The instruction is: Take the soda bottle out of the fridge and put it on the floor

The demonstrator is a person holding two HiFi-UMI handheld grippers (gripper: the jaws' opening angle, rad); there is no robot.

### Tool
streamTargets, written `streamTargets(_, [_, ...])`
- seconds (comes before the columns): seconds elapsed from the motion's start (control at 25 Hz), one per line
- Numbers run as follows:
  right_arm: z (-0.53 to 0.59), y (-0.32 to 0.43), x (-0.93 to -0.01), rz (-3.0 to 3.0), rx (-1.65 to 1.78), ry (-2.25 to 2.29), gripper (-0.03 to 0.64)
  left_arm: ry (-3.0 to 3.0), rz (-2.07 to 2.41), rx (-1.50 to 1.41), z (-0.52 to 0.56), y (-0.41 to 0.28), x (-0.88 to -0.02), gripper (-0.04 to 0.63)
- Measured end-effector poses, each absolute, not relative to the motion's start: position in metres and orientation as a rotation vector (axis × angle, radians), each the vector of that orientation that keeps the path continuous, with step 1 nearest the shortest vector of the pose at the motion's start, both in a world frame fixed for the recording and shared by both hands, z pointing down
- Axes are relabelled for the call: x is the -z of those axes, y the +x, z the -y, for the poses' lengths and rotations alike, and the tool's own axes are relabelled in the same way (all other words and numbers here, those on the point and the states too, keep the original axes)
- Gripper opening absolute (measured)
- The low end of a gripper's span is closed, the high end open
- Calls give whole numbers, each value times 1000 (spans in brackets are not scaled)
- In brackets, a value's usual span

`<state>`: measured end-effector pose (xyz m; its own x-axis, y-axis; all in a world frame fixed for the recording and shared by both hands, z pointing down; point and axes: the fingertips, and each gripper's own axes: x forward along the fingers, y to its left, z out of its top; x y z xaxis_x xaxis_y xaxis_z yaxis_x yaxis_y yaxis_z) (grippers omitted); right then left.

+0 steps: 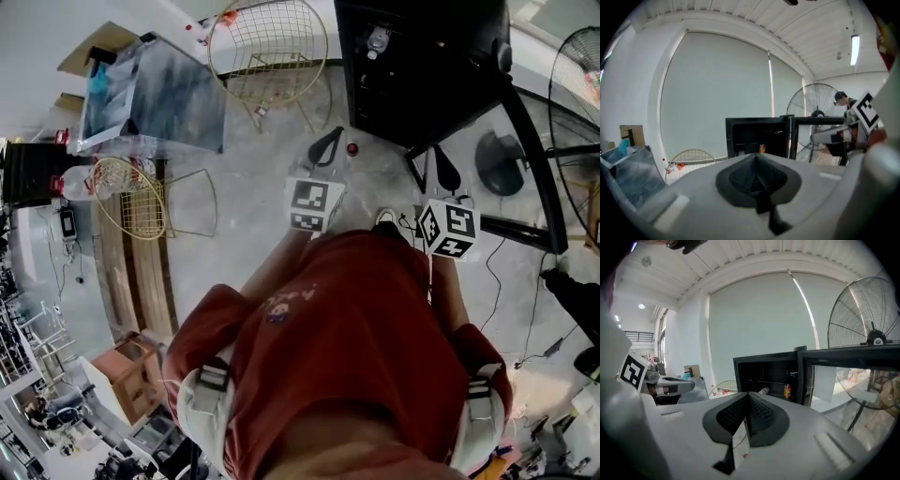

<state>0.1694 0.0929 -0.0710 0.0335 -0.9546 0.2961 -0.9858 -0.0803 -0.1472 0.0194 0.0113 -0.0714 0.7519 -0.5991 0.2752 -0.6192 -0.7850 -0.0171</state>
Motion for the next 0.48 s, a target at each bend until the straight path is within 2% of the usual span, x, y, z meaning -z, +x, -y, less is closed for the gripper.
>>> streamTargets(0.48, [-90, 173, 105, 2040, -326, 2255, 2, 3015, 1122, -248, -3, 0, 142, 0])
